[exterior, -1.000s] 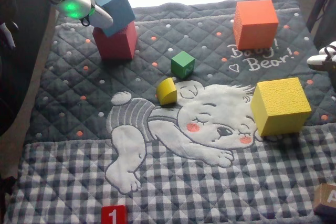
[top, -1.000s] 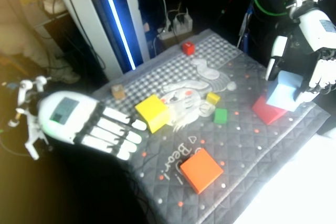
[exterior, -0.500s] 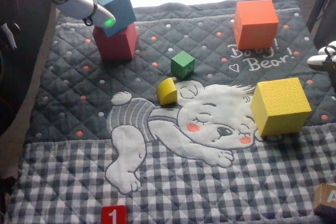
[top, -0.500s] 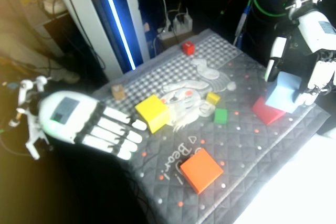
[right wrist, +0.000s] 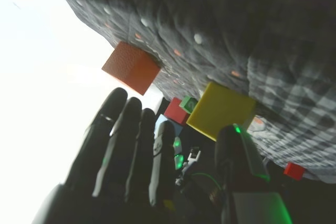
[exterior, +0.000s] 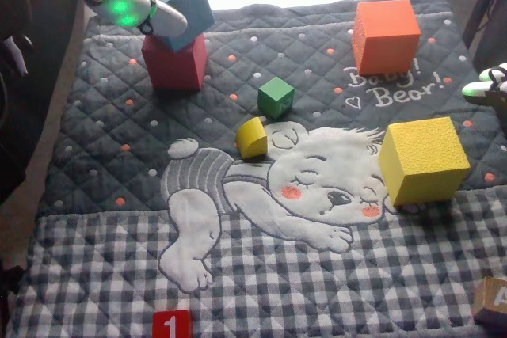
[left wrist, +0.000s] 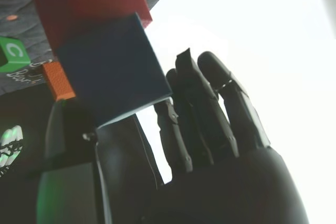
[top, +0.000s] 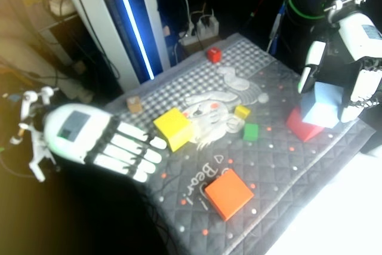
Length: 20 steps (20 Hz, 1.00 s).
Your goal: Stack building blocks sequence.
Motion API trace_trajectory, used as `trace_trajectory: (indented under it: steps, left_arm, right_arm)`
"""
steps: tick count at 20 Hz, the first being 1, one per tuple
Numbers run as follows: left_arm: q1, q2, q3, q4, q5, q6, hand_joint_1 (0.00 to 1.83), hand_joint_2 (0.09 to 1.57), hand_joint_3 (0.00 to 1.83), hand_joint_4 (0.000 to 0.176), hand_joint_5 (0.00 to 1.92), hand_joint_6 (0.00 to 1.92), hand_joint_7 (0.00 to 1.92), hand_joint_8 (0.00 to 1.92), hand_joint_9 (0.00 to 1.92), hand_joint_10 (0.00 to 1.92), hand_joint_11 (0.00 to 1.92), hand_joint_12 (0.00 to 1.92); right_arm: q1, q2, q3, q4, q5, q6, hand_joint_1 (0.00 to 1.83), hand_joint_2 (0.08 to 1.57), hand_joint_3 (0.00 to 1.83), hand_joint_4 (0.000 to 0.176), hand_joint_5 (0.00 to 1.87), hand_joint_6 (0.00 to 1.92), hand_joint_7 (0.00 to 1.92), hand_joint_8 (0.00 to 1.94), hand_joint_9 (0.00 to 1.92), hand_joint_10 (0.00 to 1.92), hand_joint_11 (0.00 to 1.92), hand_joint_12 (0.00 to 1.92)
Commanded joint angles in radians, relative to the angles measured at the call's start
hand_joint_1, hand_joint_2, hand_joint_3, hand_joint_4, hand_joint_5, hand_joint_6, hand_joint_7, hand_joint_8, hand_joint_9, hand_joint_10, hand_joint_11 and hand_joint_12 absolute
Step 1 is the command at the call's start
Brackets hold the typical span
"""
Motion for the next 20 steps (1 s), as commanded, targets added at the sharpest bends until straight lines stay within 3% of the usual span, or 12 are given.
trace_trajectory:
  steps: [1,3,5,6,11,13,15,16,17,18,19,20]
  left_arm:
    - [-0.01,-0.002,-0.001,-0.006,-0.126,-0.002,0.86,0.99,0.0,0.045,0.57,0.0,0.66,0.0,0.71,0.01,0.23,1.3]
    - [-0.009,-0.002,-0.001,-0.006,-0.126,-0.002,0.86,1.0,0.0,0.045,0.56,0.0,0.66,0.0,0.68,0.0,0.19,1.28]
    - [-0.007,-0.001,-0.001,-0.006,-0.126,-0.002,0.88,1.0,0.0,0.037,0.56,0.0,0.68,0.01,0.69,0.01,0.19,1.27]
    - [-0.006,-0.001,-0.001,-0.006,-0.125,-0.002,0.88,1.0,0.0,0.048,0.56,0.0,0.68,0.01,0.68,0.0,0.19,1.27]
    - [-0.003,0.003,-0.004,-0.006,-0.125,-0.002,0.9,0.98,0.0,0.055,0.55,0.0,0.68,0.0,0.68,0.0,0.19,1.26]
    - [-0.001,0.003,-0.006,-0.006,-0.127,-0.002,0.89,0.97,0.0,0.07,0.54,0.0,0.64,0.0,0.66,0.0,0.2,1.22]
    - [0.005,0.011,-0.018,-0.006,-0.151,-0.002,0.8,0.95,0.0,0.159,0.35,0.0,0.41,0.0,0.42,0.0,0.05,1.15]
    - [0.006,0.019,-0.029,-0.006,-0.17,-0.002,0.7,0.93,0.0,0.175,0.1,0.0,0.1,0.0,0.13,0.0,0.0,0.84]
    - [0.015,0.036,-0.054,-0.015,-0.214,-0.002,0.7,0.93,0.0,0.175,0.1,0.0,0.1,0.0,0.13,0.0,0.0,0.84]
    - [0.034,0.079,-0.111,-0.025,-0.305,-0.001,0.52,0.94,0.0,0.176,0.01,0.0,0.0,0.0,0.01,0.0,0.0,0.58]
    - [0.036,0.087,-0.125,-0.025,-0.323,0.0,0.52,0.94,0.0,0.176,0.01,0.0,0.0,0.0,0.01,0.0,0.0,0.58]
    - [0.037,0.103,-0.15,-0.025,-0.366,0.006,0.44,0.94,0.0,0.176,0.0,0.0,0.0,0.0,0.0,0.0,0.0,0.45]
  right_arm:
    - [0.012,0.002,0.007,0.029,0.115,0.004,0.96,1.18,0.0,0.035,0.41,0.0,0.43,0.0,0.45,0.0,0.24,0.68]
    - [0.012,0.002,0.007,0.03,0.115,0.004,0.95,1.19,0.0,0.044,0.4,0.0,0.43,0.0,0.44,0.0,0.22,0.68]
    - [0.012,0.002,0.007,0.03,0.115,0.004,0.93,1.19,0.0,0.043,0.4,0.0,0.44,0.0,0.46,0.0,0.16,0.84]
    - [0.012,0.002,0.007,0.03,0.115,0.004,0.92,1.19,0.0,0.042,0.4,0.0,0.44,0.0,0.47,0.0,0.16,0.86]
    - [0.012,0.001,0.007,0.03,0.115,0.004,0.92,1.19,0.0,0.042,0.39,0.0,0.45,0.0,0.47,0.0,0.16,0.87]
    - [0.012,0.001,0.007,0.03,0.115,0.004,0.92,1.2,0.0,0.035,0.39,0.0,0.47,0.01,0.5,0.01,0.18,0.9]
    - [0.013,0.001,0.007,0.031,0.12,0.004,0.91,1.19,0.0,0.042,0.39,0.0,0.43,0.0,0.45,0.0,0.21,0.74]
    - [0.015,0.001,0.007,0.031,0.129,0.004,0.89,1.19,0.0,0.063,0.36,0.0,0.4,0.0,0.4,0.0,0.22,0.62]
    - [0.021,0.003,0.008,0.031,0.143,0.004,0.89,1.19,0.0,0.063,0.36,0.0,0.4,0.0,0.4,0.0,0.22,0.62]
    - [0.043,0.006,0.008,0.031,0.168,0.003,0.86,1.17,0.0,0.065,0.33,0.0,0.38,0.0,0.35,0.0,0.11,0.62]
    - [0.05,0.006,0.009,0.031,0.175,0.0,0.86,1.17,0.0,0.065,0.33,0.0,0.38,0.0,0.35,0.0,0.11,0.62]
    - [0.059,0.007,0.008,0.031,0.19,-0.005,0.87,1.16,0.0,0.066,0.31,0.0,0.35,0.0,0.31,0.0,0.07,0.62]
